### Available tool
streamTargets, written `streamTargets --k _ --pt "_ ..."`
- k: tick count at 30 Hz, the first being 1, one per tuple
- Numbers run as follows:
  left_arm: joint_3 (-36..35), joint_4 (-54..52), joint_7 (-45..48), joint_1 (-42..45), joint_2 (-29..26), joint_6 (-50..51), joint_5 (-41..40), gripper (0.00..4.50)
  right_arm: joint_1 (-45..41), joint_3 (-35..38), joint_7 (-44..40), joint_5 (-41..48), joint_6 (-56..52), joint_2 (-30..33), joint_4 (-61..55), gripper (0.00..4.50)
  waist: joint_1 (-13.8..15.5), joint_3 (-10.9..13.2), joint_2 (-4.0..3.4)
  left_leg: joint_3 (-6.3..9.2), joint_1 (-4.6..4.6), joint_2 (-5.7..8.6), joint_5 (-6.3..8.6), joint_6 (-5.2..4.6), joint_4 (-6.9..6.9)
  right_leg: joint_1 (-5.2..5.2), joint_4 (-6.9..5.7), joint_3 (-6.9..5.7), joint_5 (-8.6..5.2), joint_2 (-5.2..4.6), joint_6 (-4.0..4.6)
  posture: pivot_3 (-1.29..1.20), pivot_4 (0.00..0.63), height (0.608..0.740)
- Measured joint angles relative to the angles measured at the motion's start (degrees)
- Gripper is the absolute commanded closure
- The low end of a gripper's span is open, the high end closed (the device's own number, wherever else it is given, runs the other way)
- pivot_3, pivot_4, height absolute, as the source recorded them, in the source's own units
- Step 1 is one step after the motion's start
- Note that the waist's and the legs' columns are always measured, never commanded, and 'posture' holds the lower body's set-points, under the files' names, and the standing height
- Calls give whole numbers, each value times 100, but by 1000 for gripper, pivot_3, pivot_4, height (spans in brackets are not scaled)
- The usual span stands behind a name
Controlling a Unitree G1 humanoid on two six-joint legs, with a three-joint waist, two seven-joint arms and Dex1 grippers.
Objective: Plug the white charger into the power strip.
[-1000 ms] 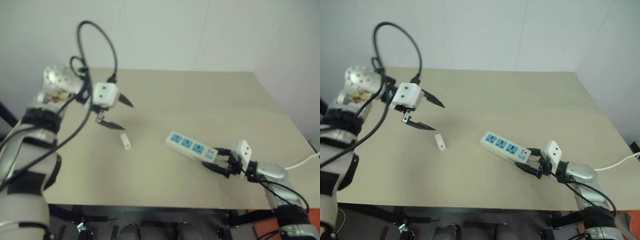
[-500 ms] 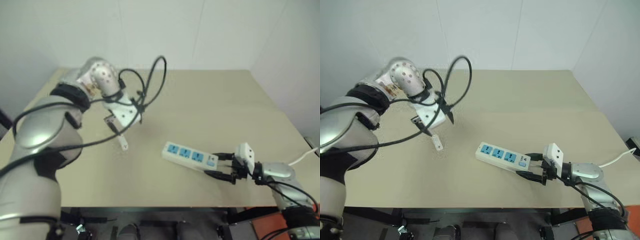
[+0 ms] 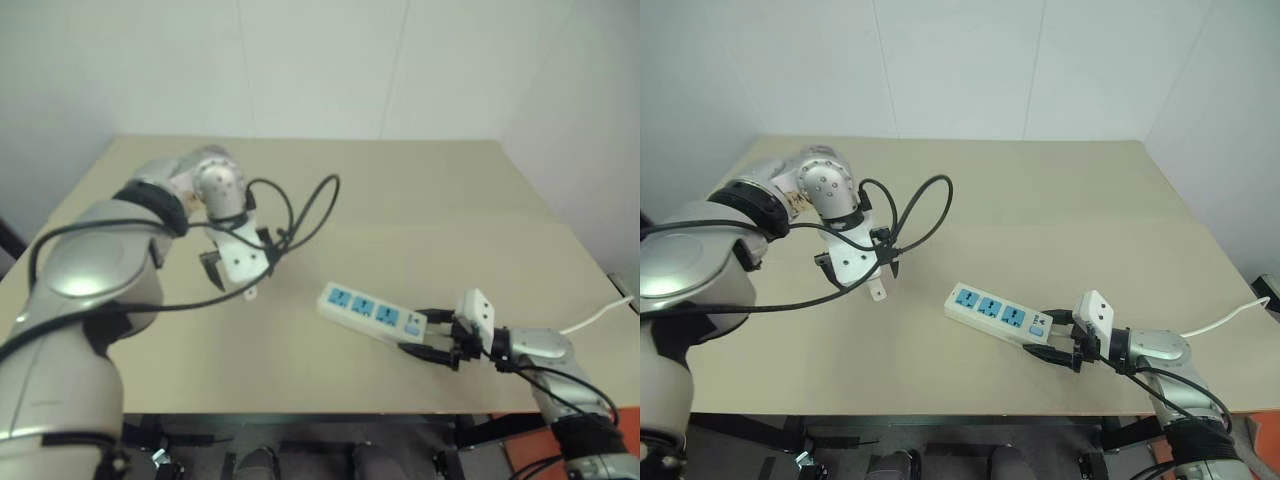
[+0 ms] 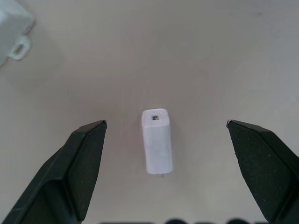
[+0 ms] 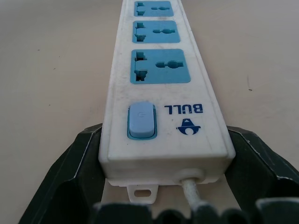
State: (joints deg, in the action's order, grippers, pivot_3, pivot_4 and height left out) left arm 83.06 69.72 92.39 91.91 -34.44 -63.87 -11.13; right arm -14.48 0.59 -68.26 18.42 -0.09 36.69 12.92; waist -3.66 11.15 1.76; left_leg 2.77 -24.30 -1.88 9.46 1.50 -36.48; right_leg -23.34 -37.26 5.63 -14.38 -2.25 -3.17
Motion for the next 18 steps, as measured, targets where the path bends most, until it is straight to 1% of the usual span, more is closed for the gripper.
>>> streamTargets --k 9,16,18 --pt "-592 335 -2 -281 262 -51 706 0 67 -17 147 -91 5 -40 -147 1073 -4 0 0 1 1 0 1 -1 -3 0 -4 0 1 0 1 0 150 740" --pt "-1551 620 -2 -388 431 -119 1790 0 158 -14 266 -123 6 -60 -245 1073 -2 0 0 1 3 1 1 -1 -3 4 -3 -1 0 0 1 0 150 740" --pt "-1718 644 -2 -468 482 -119 1979 0 172 -11 289 -129 6 -64 -264 1073 -1 0 0 2 3 1 1 -1 -3 5 -3 -2 1 0 1 0 150 740"
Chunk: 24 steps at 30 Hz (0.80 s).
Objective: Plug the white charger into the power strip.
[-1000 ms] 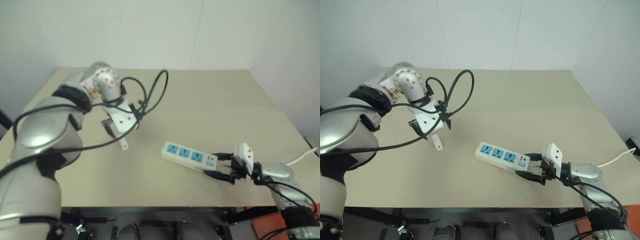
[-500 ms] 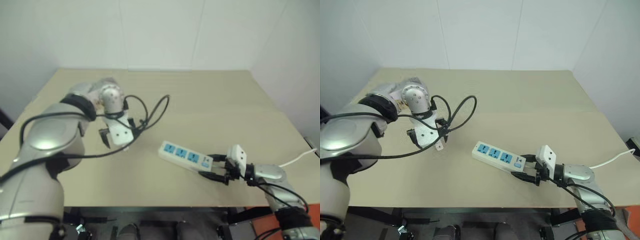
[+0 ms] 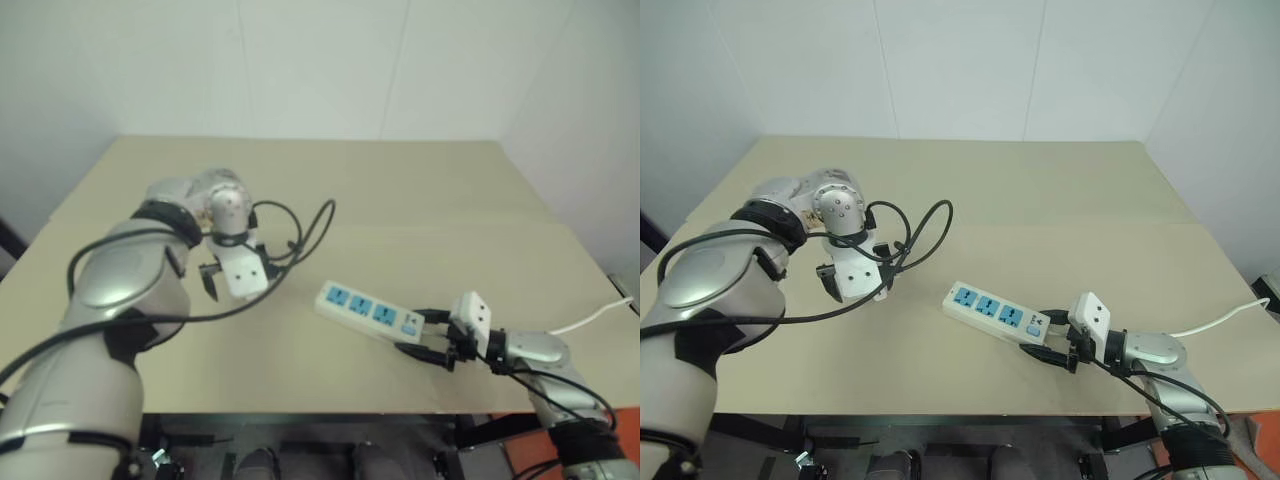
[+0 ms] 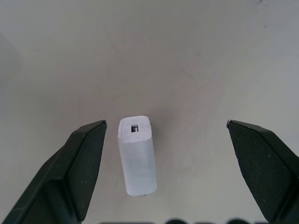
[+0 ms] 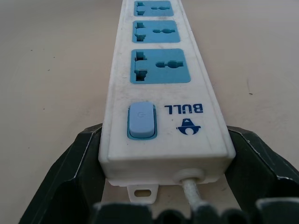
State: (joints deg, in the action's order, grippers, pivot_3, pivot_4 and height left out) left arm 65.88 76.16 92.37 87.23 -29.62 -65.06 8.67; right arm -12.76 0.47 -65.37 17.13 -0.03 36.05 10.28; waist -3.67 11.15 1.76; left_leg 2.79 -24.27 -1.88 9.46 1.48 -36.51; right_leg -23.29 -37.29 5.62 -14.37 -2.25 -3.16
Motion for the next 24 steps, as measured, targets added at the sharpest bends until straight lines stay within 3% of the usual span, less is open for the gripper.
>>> streamTargets --k 7,17,24 --pt "-621 27 -391 -70 94 -61 1030 0 23 0 76 -10 -1 -57 -60 1073 -22 0 1 1 3 0 0 0 0 1 -3 0 0 0 0 0 150 740" --pt "-602 86 -2300 -70 221 -95 2912 0 113 4 196 -32 16 -72 -140 1073 -16 -1 2 1 6 1 0 0 -1 4 -9 1 0 0 -1 0 150 740" --pt "-690 148 -2849 -70 334 -66 3490 0 237 28 305 -34 38 -71 -254 1073 6 -1 2 1 6 3 0 0 -1 4 -10 0 -1 0 -2 0 150 740"
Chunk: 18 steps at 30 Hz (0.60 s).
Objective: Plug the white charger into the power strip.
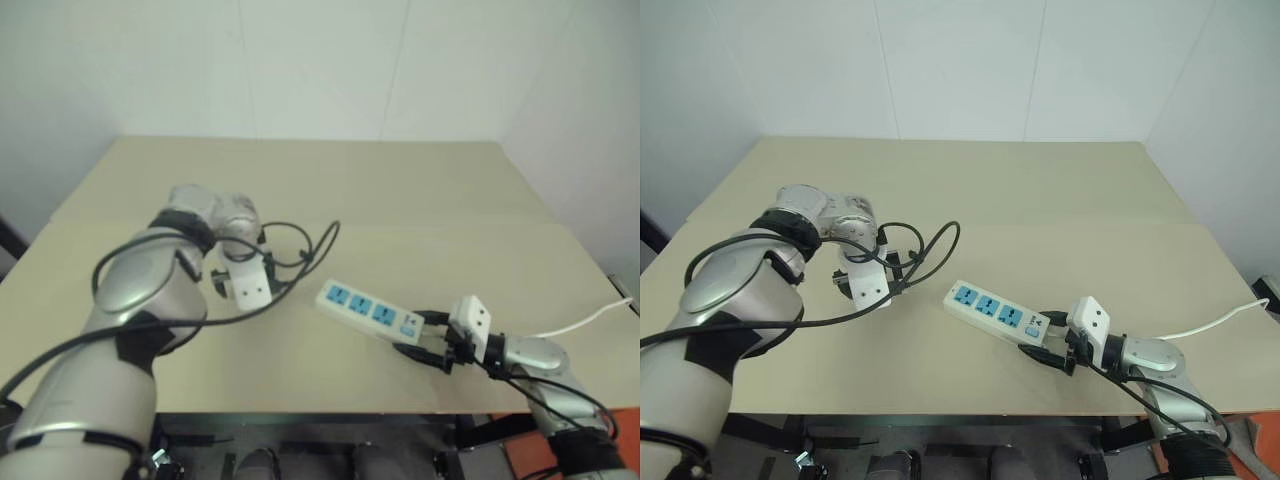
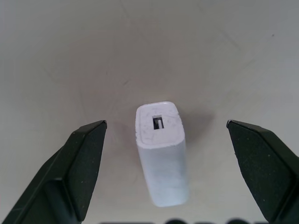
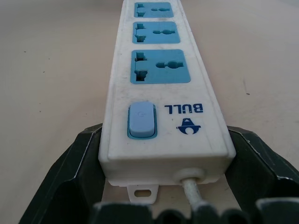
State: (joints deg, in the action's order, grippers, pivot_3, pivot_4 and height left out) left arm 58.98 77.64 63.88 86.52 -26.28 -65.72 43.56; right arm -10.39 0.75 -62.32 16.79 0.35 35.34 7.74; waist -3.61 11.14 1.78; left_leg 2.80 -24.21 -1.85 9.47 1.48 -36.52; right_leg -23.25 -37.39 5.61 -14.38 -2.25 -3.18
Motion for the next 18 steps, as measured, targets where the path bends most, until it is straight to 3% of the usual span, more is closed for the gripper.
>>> streamTargets --k 18 --pt "-443 123 -87 -47 151 244 412 0 40 -9 66 -22 25 2 -49 1073 3 0 0 0 2 1 0 0 0 0 -5 0 0 0 0 0 150 740"
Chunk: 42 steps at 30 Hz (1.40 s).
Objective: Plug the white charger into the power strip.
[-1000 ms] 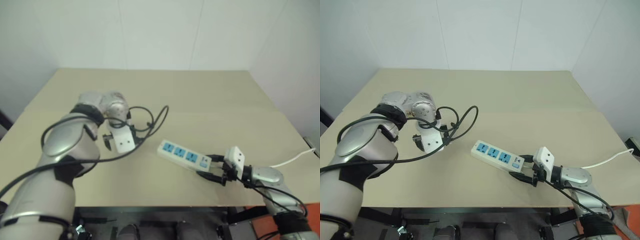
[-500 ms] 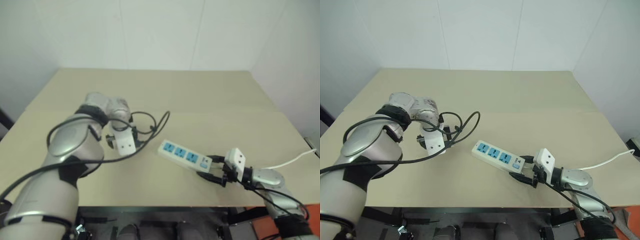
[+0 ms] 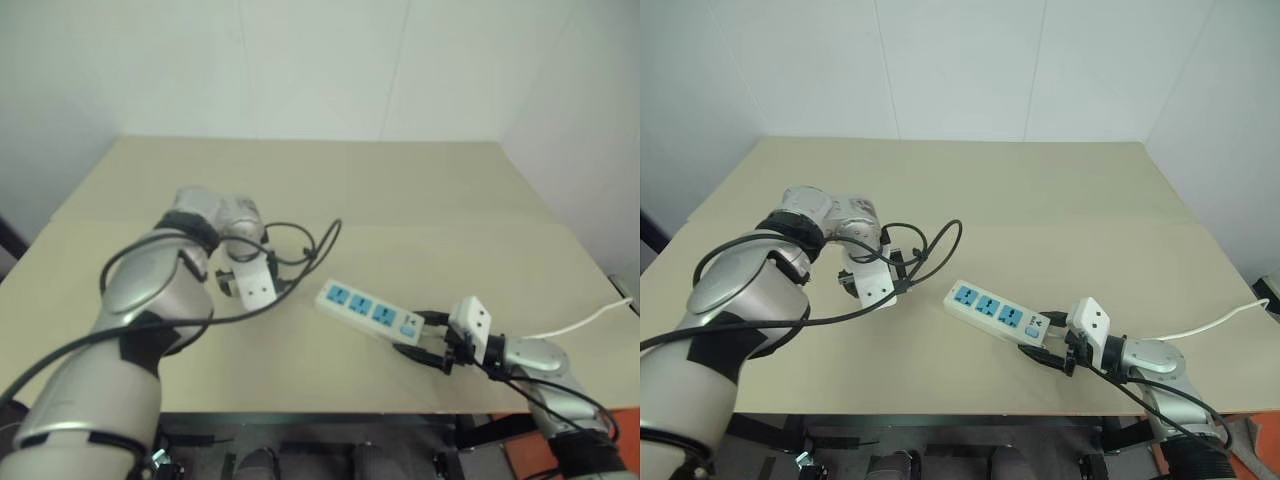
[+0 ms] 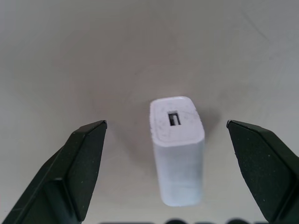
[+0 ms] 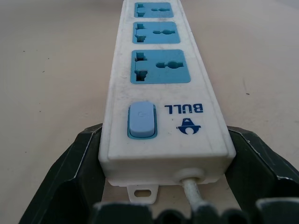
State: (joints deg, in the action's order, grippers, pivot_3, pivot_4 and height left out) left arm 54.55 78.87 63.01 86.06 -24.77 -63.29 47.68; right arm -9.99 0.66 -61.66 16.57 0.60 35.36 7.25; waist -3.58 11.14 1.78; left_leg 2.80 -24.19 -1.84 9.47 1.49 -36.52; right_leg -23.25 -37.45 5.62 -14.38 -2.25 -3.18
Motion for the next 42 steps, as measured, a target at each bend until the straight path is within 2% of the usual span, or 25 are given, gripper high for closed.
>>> streamTargets --k 4,7,16,29,32,37,42 --pt "-166 62 186 -60 13 113 -34 0 0 -3 4 0 0 0 -2 1073 0 0 0 1 0 0 0 0 -1 0 -4 0 0 0 0 0 150 740" --pt "-362 69 516 -63 22 193 -93 604 1 -2 8 -2 0 0 -3 1073 0 0 0 0 1 1 0 0 -1 0 -5 0 0 0 0 0 150 740" --pt "-860 68 1269 -171 101 212 -472 3536 17 -7 45 -2 0 0 -22 1073 0 -1 0 1 2 1 0 0 -4 0 -10 0 0 0 0 0 150 740" --pt "-910 67 736 -170 70 295 -111 3549 -13 -23 61 -30 -3 0 8 1073 11 -2 1 2 14 1 0 0 -12 9 -24 0 -1 0 -1 0 150 740" --pt "-1485 80 1307 -143 71 454 -708 3549 -39 -24 34 -30 -2 0 30 1073 5 -2 1 2 9 1 0 0 -12 6 -21 -2 -1 0 -1 0 150 740" --pt "-2768 78 2767 329 35 892 -2266 3549 -195 -74 -112 -44 1 3 167 1073 -28 -2 1 2 7 1 0 0 -13 4 -23 -2 -1 0 -1 0 150 740" --pt "-3271 9 2925 502 -118 1865 -3864 3549 -763 -272 -477 -127 83 1 694 1073 -85 -1 0 3 20 -1 0 0 -15 4 -42 0 -3 3 -3 0 150 740"
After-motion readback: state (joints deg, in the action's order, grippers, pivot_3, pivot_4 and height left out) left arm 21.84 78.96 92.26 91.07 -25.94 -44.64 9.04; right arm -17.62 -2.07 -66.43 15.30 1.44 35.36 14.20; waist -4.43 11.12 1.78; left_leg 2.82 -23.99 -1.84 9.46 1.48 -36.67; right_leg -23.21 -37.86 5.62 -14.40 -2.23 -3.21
